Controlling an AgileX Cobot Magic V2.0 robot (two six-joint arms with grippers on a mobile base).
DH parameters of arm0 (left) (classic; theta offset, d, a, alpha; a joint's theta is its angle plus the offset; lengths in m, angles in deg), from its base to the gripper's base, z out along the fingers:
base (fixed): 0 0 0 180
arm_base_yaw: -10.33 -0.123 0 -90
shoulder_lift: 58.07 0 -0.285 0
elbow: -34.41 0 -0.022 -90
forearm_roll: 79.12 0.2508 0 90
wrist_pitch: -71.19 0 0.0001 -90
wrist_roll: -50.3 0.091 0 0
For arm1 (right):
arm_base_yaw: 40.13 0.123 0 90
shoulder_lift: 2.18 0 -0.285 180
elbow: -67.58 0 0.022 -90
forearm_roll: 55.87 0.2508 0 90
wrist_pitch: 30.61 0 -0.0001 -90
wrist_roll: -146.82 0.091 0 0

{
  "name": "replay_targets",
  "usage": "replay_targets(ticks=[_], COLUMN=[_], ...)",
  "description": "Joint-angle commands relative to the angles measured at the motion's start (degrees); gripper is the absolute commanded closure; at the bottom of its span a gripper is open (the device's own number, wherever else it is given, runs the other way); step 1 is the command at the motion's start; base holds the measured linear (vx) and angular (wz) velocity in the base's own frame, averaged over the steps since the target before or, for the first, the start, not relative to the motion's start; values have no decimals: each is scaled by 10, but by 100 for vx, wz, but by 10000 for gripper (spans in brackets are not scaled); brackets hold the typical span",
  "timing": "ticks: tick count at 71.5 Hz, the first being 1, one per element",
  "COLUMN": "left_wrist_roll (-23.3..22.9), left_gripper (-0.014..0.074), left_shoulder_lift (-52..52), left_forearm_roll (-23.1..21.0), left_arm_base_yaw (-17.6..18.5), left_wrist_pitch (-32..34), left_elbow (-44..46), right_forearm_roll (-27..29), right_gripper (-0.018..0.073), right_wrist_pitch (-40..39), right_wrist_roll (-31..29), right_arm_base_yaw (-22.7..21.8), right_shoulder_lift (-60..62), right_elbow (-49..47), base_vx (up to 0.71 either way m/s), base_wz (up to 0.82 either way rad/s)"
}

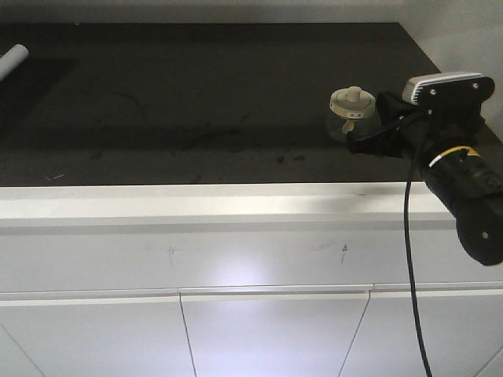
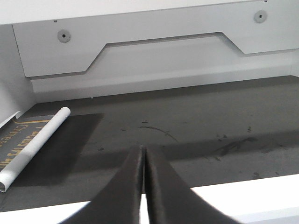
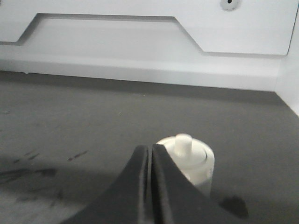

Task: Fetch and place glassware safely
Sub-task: 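Lower the open right gripper around the jar's cream lid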

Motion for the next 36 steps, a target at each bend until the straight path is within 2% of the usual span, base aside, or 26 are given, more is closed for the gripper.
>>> replay_targets(ticks=[1,23,31,36], left_wrist_roll=[-3,-3,-3,-3], left_gripper=[603,603,603,603], left_shoulder_lift=[-4,-4,-4,-4], left_forearm_roll=[-4,-4,-4,-4], left_arm_base_yaw=[0,0,0,0], left_wrist_pitch=[41,41,41,41], left_elbow=[15,15,15,15], right_forearm_roll=[0,13,13,12], right_gripper=[561,538,460,372], right_wrist_pitch=[-33,23,33,34], right_wrist_roll=[-15,-15,-14,-13], right_arm_base_yaw=[-1,-4,-19,-33], right_shoulder_lift=[-13,-117,-137,-146], right_elbow=[-63,-194,-217,-228], base_vx=[0,0,0,0], base_wz=[0,0,0,0])
